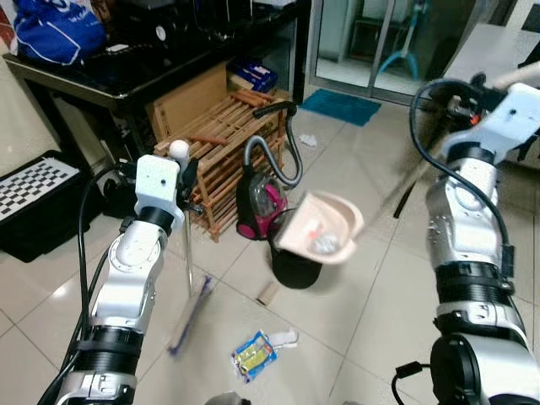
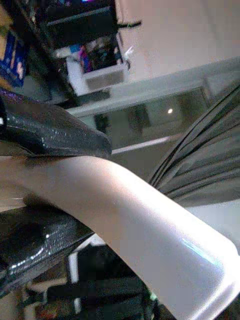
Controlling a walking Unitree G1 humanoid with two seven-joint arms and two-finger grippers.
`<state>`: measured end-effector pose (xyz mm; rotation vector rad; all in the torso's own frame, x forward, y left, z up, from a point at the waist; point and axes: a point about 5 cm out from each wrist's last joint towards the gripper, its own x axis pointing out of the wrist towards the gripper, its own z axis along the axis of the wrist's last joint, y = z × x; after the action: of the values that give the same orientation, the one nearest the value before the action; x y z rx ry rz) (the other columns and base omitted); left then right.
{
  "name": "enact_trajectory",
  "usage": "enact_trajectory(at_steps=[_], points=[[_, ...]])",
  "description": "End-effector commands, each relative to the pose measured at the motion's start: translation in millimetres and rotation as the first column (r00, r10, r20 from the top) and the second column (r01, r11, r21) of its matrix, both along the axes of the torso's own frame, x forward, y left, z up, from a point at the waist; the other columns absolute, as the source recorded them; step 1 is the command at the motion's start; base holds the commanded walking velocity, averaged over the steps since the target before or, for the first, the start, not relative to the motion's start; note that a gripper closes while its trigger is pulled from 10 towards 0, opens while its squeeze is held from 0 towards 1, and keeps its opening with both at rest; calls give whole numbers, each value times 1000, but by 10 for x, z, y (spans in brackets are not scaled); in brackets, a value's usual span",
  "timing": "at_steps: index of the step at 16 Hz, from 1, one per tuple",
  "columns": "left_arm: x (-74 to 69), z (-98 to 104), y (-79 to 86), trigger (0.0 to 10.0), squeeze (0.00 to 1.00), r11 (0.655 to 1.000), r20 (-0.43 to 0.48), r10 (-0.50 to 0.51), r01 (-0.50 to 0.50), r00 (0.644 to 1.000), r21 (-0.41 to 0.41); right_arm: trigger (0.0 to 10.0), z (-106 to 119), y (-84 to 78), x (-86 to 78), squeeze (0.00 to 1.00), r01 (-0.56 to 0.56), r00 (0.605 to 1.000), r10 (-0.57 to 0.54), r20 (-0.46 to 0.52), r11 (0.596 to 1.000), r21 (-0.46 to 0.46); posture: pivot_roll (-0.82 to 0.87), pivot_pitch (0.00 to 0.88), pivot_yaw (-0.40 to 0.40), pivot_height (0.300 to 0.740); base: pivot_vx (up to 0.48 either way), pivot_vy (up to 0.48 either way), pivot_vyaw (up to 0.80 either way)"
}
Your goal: Sweep floor
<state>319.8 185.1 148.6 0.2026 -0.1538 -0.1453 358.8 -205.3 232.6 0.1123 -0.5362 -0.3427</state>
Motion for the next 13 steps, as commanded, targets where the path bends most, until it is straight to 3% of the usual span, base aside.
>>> enact_trajectory(at_steps=[1, 3, 5, 8, 10, 12, 13], points=[[-16, 94, 13, 10000, 0, 1000, 35, -4, 3, 999, 25, 10000, 151, 135, 14, 0, -36, 994, 41, 98, 998, -56, -26, 0, 36, 740, 0, 0, 0], [-19, 92, 12, 10000, 0, 1000, 33, -9, 8, 999, 28, 10000, 172, 213, 14, 0, -49, 990, 61, 131, 995, -90, -22, 0, 35, 740, 0, 0, 0], [-24, 90, 18, 10000, 0, 999, 32, -11, 10, 999, 32, 10000, 262, 534, -11, 0, -128, 958, 177, 224, 968, -216, -15, 0, 31, 740, 0, 0, 0], [-30, 86, 21, 10000, 0, 999, 30, -11, 10, 999, 35, 10000, 255, 811, -48, 0, -196, 925, 288, 246, 919, -341, -14, 0, 29, 740, 0, 0, 0], [-38, 77, 18, 10000, 0, 999, 27, -12, 11, 1000, 35, 10000, 185, 989, -96, 0, -230, 901, 360, 241, 869, -439, -12, 0, 23, 740, 0, 0, 0], [-41, 67, -12, 10000, 0, 999, 23, -24, 23, 999, 38, 10000, 3, 1170, -129, 0, -264, 890, 431, 148, 753, -603, -16, 0, 26, 740, 0, 0, 0], [-38, 66, -20, 10000, 0, 999, 22, -28, 27, 999, 39, 10000, -27, 1190, -143, 0, -262, 888, 438, 138, 731, -630, -16, 0, 27, 740, 0, 0, 0]])
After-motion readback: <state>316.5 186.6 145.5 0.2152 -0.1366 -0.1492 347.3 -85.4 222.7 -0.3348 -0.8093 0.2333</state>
